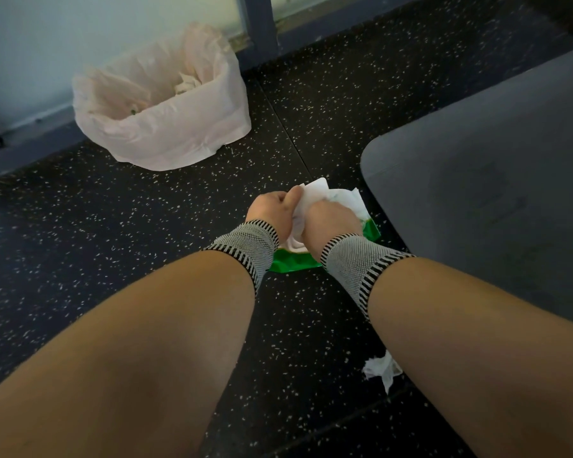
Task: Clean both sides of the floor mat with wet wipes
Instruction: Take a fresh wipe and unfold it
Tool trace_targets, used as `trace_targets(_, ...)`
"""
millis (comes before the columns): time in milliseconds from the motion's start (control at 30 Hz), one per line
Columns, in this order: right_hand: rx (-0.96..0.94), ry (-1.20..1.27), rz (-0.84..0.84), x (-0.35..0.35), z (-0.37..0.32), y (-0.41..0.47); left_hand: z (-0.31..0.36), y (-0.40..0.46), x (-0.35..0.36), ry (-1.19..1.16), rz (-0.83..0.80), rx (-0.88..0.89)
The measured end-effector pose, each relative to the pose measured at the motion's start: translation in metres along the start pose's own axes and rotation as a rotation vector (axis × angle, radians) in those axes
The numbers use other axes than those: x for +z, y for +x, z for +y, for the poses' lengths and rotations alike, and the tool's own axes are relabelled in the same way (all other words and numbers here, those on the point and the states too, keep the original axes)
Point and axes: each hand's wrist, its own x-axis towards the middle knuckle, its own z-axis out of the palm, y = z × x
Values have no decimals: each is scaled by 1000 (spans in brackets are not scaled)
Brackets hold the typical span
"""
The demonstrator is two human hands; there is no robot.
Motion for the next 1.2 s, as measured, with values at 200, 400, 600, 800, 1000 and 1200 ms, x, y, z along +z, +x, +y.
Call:
trace_targets(200, 31, 48, -108, -3, -6, 7, -1, 2, 4, 33, -18, -27)
trace_targets(400, 127, 554, -175, -14, 17, 7, -1, 4, 3, 0, -15, -49)
trace_targets(600, 340, 1268, -172, -30, 31, 1, -1, 1, 2, 16, 17, -14)
trace_targets(800, 527, 1956, -151, -36, 55, -5, 0, 3, 7, -88, -17, -121)
trace_targets(1000, -7, 409, -159, -28, 35, -12, 0, -4, 4, 12, 12, -31)
trace_targets(1200, 277, 1118, -101, -42, 32, -8, -4, -5, 2, 41, -13, 5)
